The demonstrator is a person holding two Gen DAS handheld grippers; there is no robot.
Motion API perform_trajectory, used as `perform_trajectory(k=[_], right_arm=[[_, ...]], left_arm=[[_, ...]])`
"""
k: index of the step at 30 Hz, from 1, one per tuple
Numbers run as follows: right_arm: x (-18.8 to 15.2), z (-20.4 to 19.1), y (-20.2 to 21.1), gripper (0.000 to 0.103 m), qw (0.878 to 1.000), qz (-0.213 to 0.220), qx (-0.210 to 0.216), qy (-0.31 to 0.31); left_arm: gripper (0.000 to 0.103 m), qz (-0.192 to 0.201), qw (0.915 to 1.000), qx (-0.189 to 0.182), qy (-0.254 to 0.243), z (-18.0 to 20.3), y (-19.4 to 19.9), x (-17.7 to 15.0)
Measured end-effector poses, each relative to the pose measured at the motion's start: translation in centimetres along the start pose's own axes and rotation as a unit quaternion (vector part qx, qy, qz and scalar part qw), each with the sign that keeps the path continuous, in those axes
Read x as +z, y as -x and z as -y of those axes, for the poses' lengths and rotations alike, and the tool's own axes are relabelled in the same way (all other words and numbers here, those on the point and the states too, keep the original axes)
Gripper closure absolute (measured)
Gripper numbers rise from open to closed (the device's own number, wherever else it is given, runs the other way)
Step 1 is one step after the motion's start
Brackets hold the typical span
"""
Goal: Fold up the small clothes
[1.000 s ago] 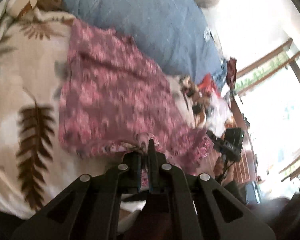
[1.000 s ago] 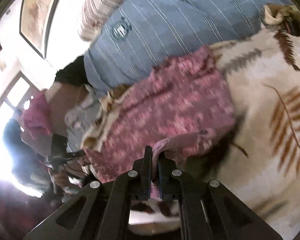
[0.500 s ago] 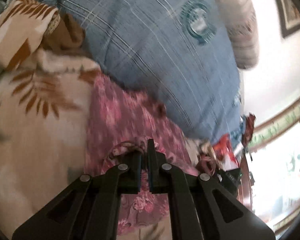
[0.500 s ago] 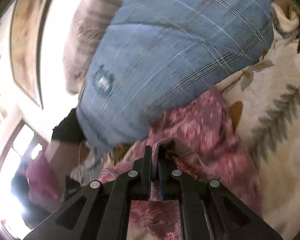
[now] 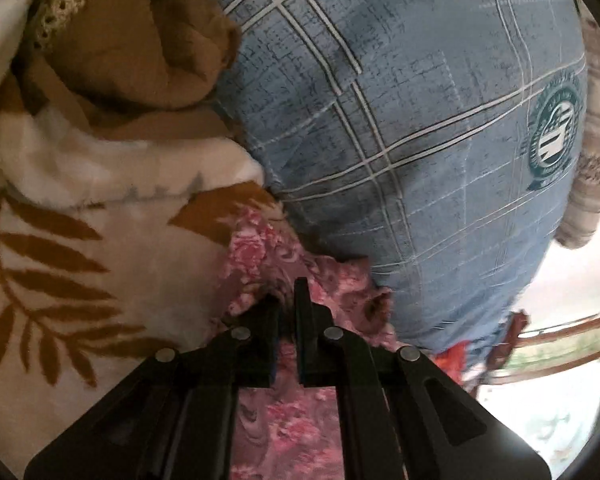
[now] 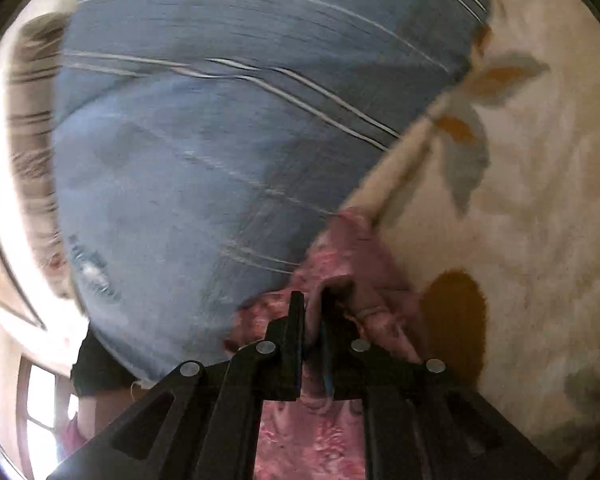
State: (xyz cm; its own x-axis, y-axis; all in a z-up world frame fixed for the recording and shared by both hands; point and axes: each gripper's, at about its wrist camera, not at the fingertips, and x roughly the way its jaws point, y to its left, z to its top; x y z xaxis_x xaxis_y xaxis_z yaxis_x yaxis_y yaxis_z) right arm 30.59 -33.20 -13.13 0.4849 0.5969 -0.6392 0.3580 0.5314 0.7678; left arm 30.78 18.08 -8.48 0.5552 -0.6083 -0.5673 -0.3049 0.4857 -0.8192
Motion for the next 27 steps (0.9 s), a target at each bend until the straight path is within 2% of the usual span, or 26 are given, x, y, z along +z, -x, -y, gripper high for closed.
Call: perform_trajectory(k=[2, 3, 4, 5, 7, 10, 11, 15, 20, 23, 24, 25, 26, 27], right_arm=[[0.2, -0.1, 0.7, 0.088, 1.000, -0.001, 0.019, 0.004], [0.3, -0.3, 1.6, 0.085, 0.999, 0.011, 0.032, 0.014], [0.4, -0.4, 2.5, 0.072, 0.998, 0.029, 0.043, 0.021], [0.5, -0.4, 3.5, 0.059, 0.997, 0.047, 0.057, 0.025], [0.9, -0.2, 5.2, 0.056, 0.994, 0.071, 0.072, 0.027], [1.1, -0.4, 5.8, 0.056, 0.996, 0.062, 0.023, 0.057], [0.8, -0.8, 5.6, 0.056, 0.995, 0.053, -0.004, 0.081], [0.2, -2.0, 3.8, 0.056, 0.988, 0.026, -0.064, 0.137], [-0.3, -3.5, -0.2, 0.055, 0.972, -0.005, -0.137, 0.192], [-0.7, -4.0, -1.9, 0.057, 0.960, -0.009, -0.171, 0.220], [-0.7, -4.1, -2.2, 0.061, 0.957, -0.009, -0.181, 0.226], [-0.7, -4.2, -2.4, 0.076, 0.955, -0.009, -0.185, 0.230], [-0.8, -4.4, -2.5, 0.098, 0.953, -0.010, -0.188, 0.238], [-0.8, -4.7, -2.5, 0.098, 0.952, -0.011, -0.185, 0.242]], left_arm=[[0.095, -0.001, 0.9995, -0.030, -0.014, 0.2, 1.0, -0.2], [0.089, 0.001, 0.9987, -0.045, -0.021, 0.4, 1.8, -0.2], [0.081, 0.007, 0.9983, -0.051, -0.027, 0.5, 2.3, -0.2], [0.078, 0.016, 0.9980, -0.049, -0.037, 0.6, 2.8, -0.2], [0.067, 0.041, 0.9975, -0.031, -0.049, 0.7, 3.8, -0.1], [0.057, 0.064, 0.9963, -0.033, -0.047, 0.5, 5.0, 0.5], [0.057, 0.059, 0.9965, -0.030, -0.051, 0.4, 4.9, 0.4], [0.055, 0.024, 0.9957, 0.016, -0.088, 0.3, 3.4, -0.2], [0.043, -0.018, 0.9930, 0.023, -0.114, 1.0, 0.7, -1.3], [0.042, -0.031, 0.9890, 0.049, -0.136, 1.8, -1.2, -1.4], [0.046, -0.028, 0.9875, 0.059, -0.143, 2.1, -1.7, -1.4], [0.065, -0.022, 0.9846, 0.070, -0.158, 2.5, -2.2, -1.4], [0.083, -0.018, 0.9811, 0.076, -0.177, 3.1, -2.6, -1.4], [0.103, -0.017, 0.9792, 0.078, -0.187, 3.4, -2.8, -1.3]])
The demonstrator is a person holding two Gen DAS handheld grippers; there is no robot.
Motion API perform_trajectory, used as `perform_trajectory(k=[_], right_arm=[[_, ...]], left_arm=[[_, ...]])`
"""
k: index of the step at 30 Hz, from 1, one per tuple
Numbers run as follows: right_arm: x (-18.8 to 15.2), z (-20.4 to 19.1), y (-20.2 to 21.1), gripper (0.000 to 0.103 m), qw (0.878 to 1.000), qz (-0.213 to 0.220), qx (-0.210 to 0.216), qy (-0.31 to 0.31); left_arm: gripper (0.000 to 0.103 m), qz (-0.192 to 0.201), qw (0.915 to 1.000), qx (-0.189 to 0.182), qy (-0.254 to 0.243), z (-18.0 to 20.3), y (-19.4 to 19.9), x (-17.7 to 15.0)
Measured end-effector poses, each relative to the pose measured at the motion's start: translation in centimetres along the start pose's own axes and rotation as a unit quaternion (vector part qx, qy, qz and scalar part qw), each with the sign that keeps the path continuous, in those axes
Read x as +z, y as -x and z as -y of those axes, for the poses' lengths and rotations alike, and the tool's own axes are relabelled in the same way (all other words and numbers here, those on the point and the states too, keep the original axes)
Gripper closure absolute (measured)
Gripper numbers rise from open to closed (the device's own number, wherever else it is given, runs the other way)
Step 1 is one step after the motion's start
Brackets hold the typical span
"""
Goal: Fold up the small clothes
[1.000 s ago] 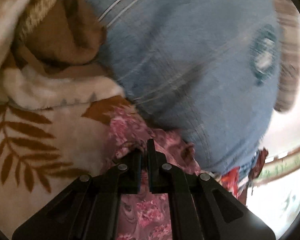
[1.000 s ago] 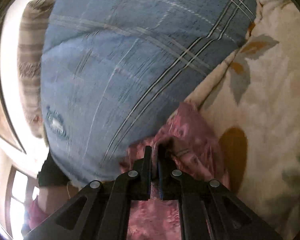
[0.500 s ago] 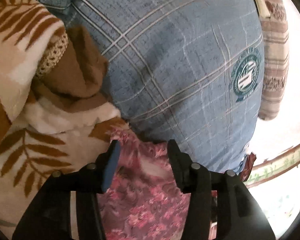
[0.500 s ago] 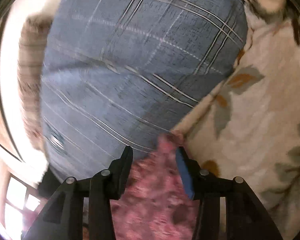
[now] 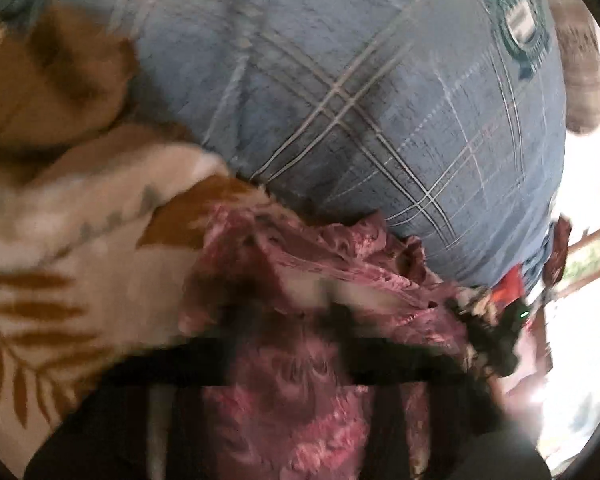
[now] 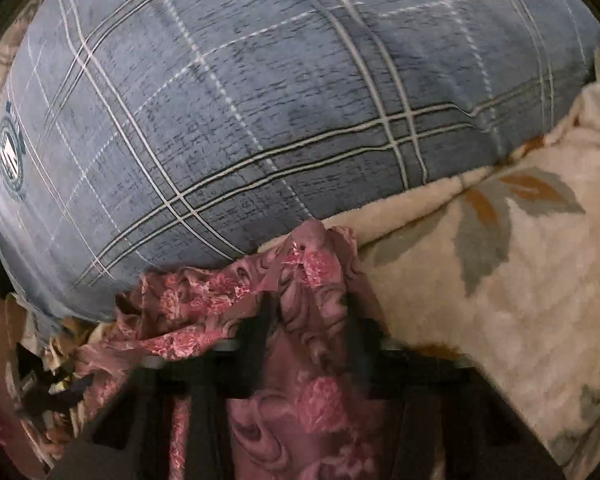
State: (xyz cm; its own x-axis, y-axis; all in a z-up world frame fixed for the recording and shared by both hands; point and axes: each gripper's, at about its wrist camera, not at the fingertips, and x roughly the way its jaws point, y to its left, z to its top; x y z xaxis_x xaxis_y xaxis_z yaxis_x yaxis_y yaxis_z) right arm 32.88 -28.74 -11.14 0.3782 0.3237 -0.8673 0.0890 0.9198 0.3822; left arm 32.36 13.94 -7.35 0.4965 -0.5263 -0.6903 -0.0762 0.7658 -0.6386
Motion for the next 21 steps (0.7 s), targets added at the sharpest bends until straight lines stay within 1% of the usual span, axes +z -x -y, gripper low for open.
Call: perform_trajectory(k=[1, 3, 4, 5, 6, 7, 8, 9, 10, 11, 12, 13, 14, 15, 16, 17, 18, 19, 20, 21], right_arm=[[0.2, -0.3, 0.4, 0.098, 1.000, 0.010, 0.006, 0.002], [0.7, 0.0, 2.4, 0.098, 0.997, 0.053, 0.051, -0.010], [1.1, 0.7, 3.7, 0.098, 0.992, 0.086, 0.081, -0.033], [1.3, 1.5, 4.2, 0.098, 0.989, 0.104, 0.094, -0.055], [1.5, 2.1, 4.1, 0.098, 0.987, 0.108, 0.094, -0.070], [1.7, 2.8, 3.6, 0.098, 0.988, 0.102, 0.084, -0.085], [1.7, 3.4, 2.7, 0.098, 0.990, 0.085, 0.066, -0.092], [1.5, 4.1, 1.0, 0.098, 0.993, 0.051, 0.034, -0.101], [1.2, 4.4, 0.2, 0.097, 0.994, 0.033, 0.019, -0.106], [0.6, 4.8, -0.9, 0.095, 0.994, 0.009, 0.012, -0.112], [0.2, 4.9, -1.0, 0.092, 0.994, 0.006, 0.013, -0.112], [-0.2, 5.0, -0.7, 0.091, 0.993, 0.012, 0.016, -0.114], [-0.6, 5.2, -0.2, 0.089, 0.992, 0.023, 0.029, -0.118], [-1.0, 5.4, 0.2, 0.087, 0.991, 0.029, 0.045, -0.124], [-1.3, 5.7, 0.5, 0.083, 0.990, 0.034, 0.056, -0.129], [-1.5, 6.0, 0.8, 0.082, 0.990, 0.033, 0.046, -0.126], [-1.6, 6.2, 1.0, 0.082, 0.992, 0.030, 0.031, -0.119], [-1.6, 6.4, 1.4, 0.082, 0.992, 0.030, 0.027, -0.117], [-1.8, 6.6, 2.1, 0.082, 0.992, 0.036, 0.028, -0.118], [-2.3, 6.7, 3.5, 0.082, 0.990, 0.051, 0.042, -0.122]], left_arm=[[0.102, 0.006, 1.0000, 0.000, -0.001, 0.1, 0.0, 0.3], [0.102, 0.030, 0.9994, 0.016, 0.001, 0.2, 0.2, 1.1], [0.102, 0.035, 0.9991, 0.021, 0.006, 0.0, 0.1, 1.6], [0.102, 0.037, 0.9988, 0.029, 0.016, -0.3, -0.1, 2.1], [0.102, 0.038, 0.9979, 0.041, 0.033, -0.8, -0.4, 2.6], [0.102, 0.037, 0.9972, 0.045, 0.047, -1.3, -0.7, 2.9], [0.102, 0.032, 0.9963, 0.049, 0.064, -1.8, -0.9, 3.2], [0.101, 0.025, 0.9953, 0.045, 0.083, -2.3, -1.0, 3.5], [0.101, 0.021, 0.9946, 0.036, 0.095, -2.8, -0.9, 3.5], [0.101, 0.024, 0.9935, 0.023, 0.109, -3.2, -0.3, 3.5], [0.095, 0.029, 0.9933, 0.015, 0.111, -3.5, 0.2, 3.3], [0.085, 0.037, 0.9938, 0.002, 0.105, -3.6, 1.1, 3.1], [0.079, 0.041, 0.9946, -0.006, 0.095, -3.7, 2.0, 2.9], [0.068, 0.045, 0.9949, -0.012, 0.089, -3.7, 2.5, 2.6], [0.061, 0.051, 0.9953, -0.015, 0.081, -3.6, 3.2, 2.1], [0.060, 0.050, 0.9960, -0.003, 0.074, -3.6, 3.4, 1.7], [0.060, 0.043, 0.9967, 0.023, 0.064, -3.3, 3.2, 1.4], [0.060, 0.031, 0.9973, 0.039, 0.054, -3.1, 3.0, 0.9], [0.060, 0.021, 0.9981, 0.033, 0.048, -2.9, 3.2, 0.2], [0.060, 0.017, 0.9988, 0.018, 0.041, -2.6, 3.4, -0.6]])
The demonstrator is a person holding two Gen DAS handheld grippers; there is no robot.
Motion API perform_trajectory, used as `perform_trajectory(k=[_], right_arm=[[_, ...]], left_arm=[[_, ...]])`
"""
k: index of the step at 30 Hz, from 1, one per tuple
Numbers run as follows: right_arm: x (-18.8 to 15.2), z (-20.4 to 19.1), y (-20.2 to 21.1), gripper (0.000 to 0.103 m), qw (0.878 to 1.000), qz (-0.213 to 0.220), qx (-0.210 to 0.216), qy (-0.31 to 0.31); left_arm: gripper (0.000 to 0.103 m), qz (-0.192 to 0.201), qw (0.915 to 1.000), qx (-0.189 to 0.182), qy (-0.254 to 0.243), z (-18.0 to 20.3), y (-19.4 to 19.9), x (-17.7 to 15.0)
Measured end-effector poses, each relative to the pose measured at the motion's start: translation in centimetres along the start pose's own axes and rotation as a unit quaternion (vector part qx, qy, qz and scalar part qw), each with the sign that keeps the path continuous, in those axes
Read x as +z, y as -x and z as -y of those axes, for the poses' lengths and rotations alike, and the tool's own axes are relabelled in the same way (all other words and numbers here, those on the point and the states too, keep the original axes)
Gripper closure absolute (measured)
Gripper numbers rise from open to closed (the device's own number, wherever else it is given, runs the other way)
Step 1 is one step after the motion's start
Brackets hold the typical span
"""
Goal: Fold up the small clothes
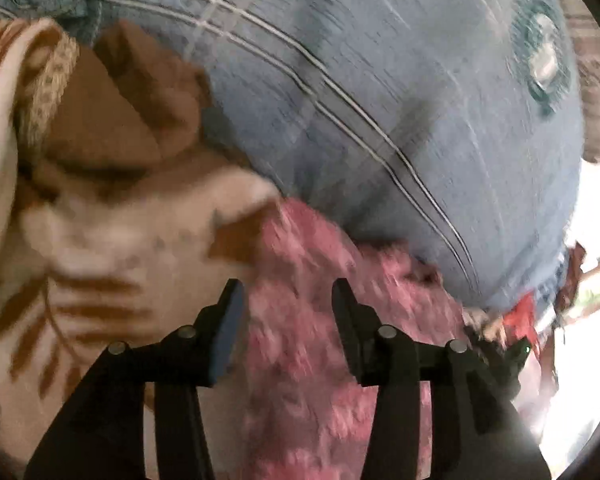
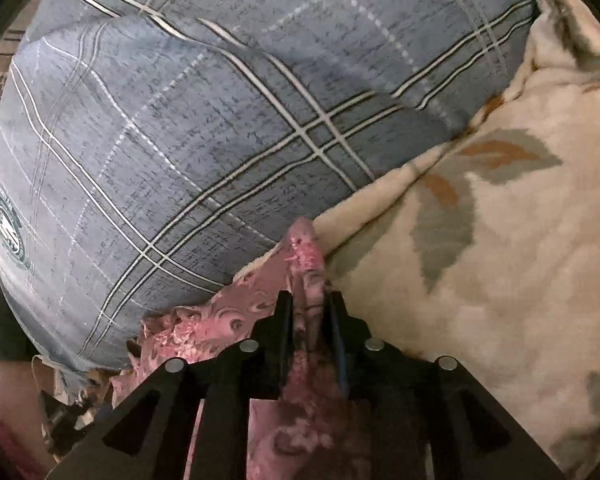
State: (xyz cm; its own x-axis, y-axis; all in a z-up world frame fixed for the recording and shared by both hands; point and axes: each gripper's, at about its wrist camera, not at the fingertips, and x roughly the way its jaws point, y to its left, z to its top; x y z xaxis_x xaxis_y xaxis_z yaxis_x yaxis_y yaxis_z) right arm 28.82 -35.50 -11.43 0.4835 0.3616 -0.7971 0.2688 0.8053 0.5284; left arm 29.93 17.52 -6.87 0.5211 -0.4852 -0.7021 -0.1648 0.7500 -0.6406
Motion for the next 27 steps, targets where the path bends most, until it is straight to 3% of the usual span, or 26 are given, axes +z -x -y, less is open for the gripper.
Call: perform_trajectory(k=[3, 4, 5, 8, 10, 13, 16, 19, 21, 22, 25, 27], right_arm=[[-1.2, 0.6, 3.8, 0.080, 0.999, 0.021, 0.041, 0.016], [-2.0, 1.0, 4.9, 0.071, 0.999, 0.023, 0.037, 0.026], [-2.6, 1.8, 5.8, 0.064, 0.999, 0.021, 0.031, 0.031], [-4.6, 3.3, 5.5, 0.073, 0.996, -0.039, -0.028, 0.077], [-5.3, 3.2, 7.0, 0.074, 0.995, -0.021, -0.038, 0.089], [-5.2, 3.1, 10.5, 0.070, 0.998, 0.013, -0.008, 0.059], [-6.5, 2.7, 12.3, 0.058, 0.997, 0.021, -0.024, 0.072], [-8.4, 2.7, 11.3, 0.055, 0.995, -0.007, -0.054, 0.078], [-9.1, 2.5, 10.6, 0.073, 0.995, -0.005, -0.053, 0.087], [-9.2, 1.9, 11.1, 0.097, 0.994, -0.003, -0.044, 0.103], [-9.3, 1.3, 13.1, 0.098, 0.995, 0.045, -0.015, 0.092], [-9.3, 1.9, 12.7, 0.098, 0.994, 0.035, -0.039, 0.097]], left_arm=[[0.054, -0.007, 0.9989, -0.024, -0.039, 0.9, 1.3, -3.1], [0.052, -0.008, 0.9985, -0.011, -0.053, 1.2, 1.4, -4.0], [0.052, -0.011, 0.9977, 0.008, -0.066, 1.5, 1.1, -4.8], [0.055, -0.047, 0.9863, 0.108, -0.116, 2.3, -0.5, -7.3], [0.062, -0.038, 0.9882, 0.100, -0.110, 3.0, 0.5, -8.0], [0.061, -0.010, 0.9935, 0.056, -0.099, 3.2, 4.3, -9.6], [0.056, 0.005, 0.9952, 0.024, -0.095, 3.3, 6.2, -11.9], [0.056, -0.016, 0.9941, 0.046, -0.097, 3.4, 4.1, -13.2], [0.056, -0.032, 0.9901, 0.089, -0.104, 3.3, 2.4, -14.1], [0.056, -0.027, 0.9890, 0.095, -0.110, 3.2, 2.1, -14.5], [0.056, -0.015, 0.9907, 0.092, -0.099, 3.0, 2.6, -15.1], [0.056, -0.017, 0.9927, 0.084, -0.084, 2.5, 3.1, -15.3]])
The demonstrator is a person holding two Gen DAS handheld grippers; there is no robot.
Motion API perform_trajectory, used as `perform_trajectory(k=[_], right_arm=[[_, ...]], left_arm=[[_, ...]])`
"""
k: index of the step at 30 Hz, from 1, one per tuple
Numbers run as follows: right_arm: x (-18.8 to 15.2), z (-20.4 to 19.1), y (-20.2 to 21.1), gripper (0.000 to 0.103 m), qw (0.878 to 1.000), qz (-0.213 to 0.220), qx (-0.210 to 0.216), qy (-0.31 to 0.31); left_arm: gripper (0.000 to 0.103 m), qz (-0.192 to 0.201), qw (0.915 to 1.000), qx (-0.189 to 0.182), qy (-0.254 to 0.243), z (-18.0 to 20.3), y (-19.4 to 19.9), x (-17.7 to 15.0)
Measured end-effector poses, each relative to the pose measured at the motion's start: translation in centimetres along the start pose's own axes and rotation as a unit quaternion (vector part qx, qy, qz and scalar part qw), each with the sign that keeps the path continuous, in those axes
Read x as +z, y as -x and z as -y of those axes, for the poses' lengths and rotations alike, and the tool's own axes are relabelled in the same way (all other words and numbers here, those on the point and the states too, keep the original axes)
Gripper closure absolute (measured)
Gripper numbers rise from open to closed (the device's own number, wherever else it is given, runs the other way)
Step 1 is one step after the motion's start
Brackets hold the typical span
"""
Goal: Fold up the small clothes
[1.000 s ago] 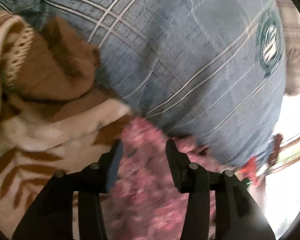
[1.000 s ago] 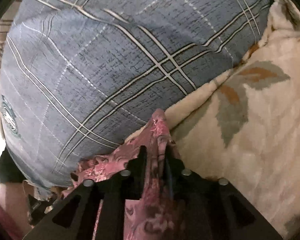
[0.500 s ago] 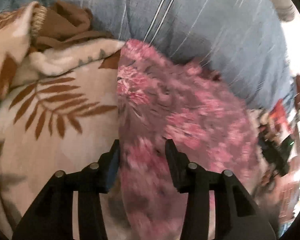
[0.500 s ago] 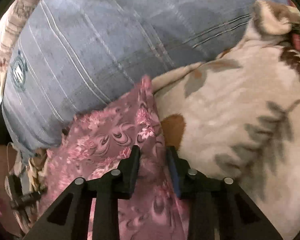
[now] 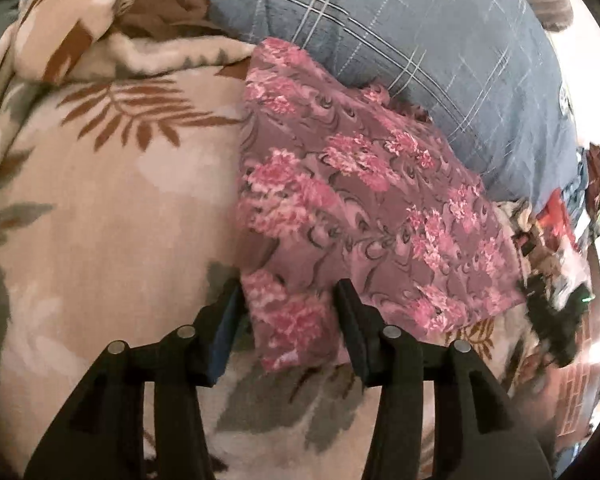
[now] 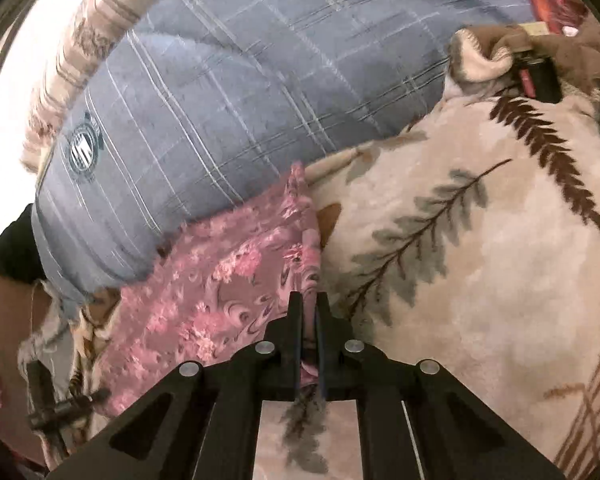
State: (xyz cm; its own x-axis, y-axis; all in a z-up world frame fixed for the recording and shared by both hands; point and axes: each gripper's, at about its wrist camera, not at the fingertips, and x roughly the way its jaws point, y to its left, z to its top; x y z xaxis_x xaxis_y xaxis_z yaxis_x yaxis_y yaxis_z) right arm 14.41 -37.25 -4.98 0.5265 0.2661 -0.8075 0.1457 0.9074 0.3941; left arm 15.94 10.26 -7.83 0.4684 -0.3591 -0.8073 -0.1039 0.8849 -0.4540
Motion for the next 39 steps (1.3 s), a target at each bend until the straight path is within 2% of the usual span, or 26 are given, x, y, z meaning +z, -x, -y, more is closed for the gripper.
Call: perform_trajectory(k=[2, 5, 9, 13, 17, 19, 21, 23, 24, 27, 30, 32, 34, 35, 37, 39], right_arm=[[-0.6, 0.0, -1.6, 0.098, 0.998, -0.040, -0.033, 0.017], [-0.2, -0.5, 0.1, 0.090, 0.999, -0.022, -0.041, 0.012], [1.3, -3.0, 2.2, 0.090, 0.999, 0.034, -0.011, 0.022], [2.9, -6.3, 0.7, 0.090, 0.997, 0.047, -0.004, 0.056], [4.1, -8.1, -2.5, 0.090, 0.997, 0.037, -0.004, 0.067], [4.3, -8.5, -4.0, 0.088, 0.997, 0.034, -0.007, 0.075], [3.8, -8.4, -6.2, 0.082, 0.996, 0.017, -0.027, 0.086], [2.8, -7.6, -8.9, 0.079, 0.994, -0.022, -0.052, 0.090], [2.2, -7.4, -9.1, 0.079, 0.994, -0.001, -0.048, 0.102], [2.6, -8.0, -8.8, 0.079, 0.993, -0.009, -0.059, 0.106], [2.8, -9.2, -7.3, 0.077, 0.991, -0.001, -0.056, 0.120], [2.3, -9.7, -6.3, 0.076, 0.992, 0.011, -0.031, 0.118], [1.6, -9.9, -7.2, 0.072, 0.991, -0.009, -0.043, 0.126], [1.2, -9.8, -8.0, 0.072, 0.990, -0.025, -0.052, 0.132], [1.0, -9.9, -8.1, 0.071, 0.988, -0.016, -0.057, 0.145], [1.2, -10.3, -7.5, 0.071, 0.988, -0.025, -0.065, 0.135]], left_arm=[[0.056, -0.005, 0.9999, -0.009, 0.013, -0.3, 0.3, -0.2], [0.059, 0.013, 0.9975, -0.057, 0.041, -0.5, 2.4, 0.0], [0.058, 0.047, 0.9944, -0.082, 0.045, 1.0, 4.4, 1.8], [0.056, 0.055, 0.9967, -0.055, 0.023, 3.7, 3.2, 3.6], [0.056, 0.038, 0.9981, -0.042, 0.026, 4.7, 0.4, 4.8], [0.056, 0.027, 0.9990, -0.022, 0.029, 4.8, -1.4, 5.0], [0.055, 0.012, 0.9994, -0.006, 0.031, 4.3, -3.4, 4.5], [0.054, 0.033, 0.9993, -0.006, 0.015, 4.3, -3.8, 4.1], [0.052, 0.032, 0.9995, -0.005, 0.007, 4.5, -3.8, 4.0], [0.050, 0.023, 0.9997, -0.005, 0.004, 5.0, -3.4, 4.2], [0.050, 0.036, 0.9985, -0.041, 0.005, 5.1, -2.2, 4.1], [0.047, 0.039, 0.9989, -0.027, 0.000, 5.1, -2.5, 3.8], [0.047, 0.023, 0.9996, -0.012, -0.009, 5.0, -3.7, 3.6], [0.047, 0.029, 0.9994, -0.009, -0.018, 5.1, -3.7, 3.4], [0.047, 0.025, 0.9993, -0.002, -0.028, 5.6, -3.3, 3.4], [0.047, 0.018, 0.9995, -0.009, -0.027, 5.6, -2.8, 3.3]])
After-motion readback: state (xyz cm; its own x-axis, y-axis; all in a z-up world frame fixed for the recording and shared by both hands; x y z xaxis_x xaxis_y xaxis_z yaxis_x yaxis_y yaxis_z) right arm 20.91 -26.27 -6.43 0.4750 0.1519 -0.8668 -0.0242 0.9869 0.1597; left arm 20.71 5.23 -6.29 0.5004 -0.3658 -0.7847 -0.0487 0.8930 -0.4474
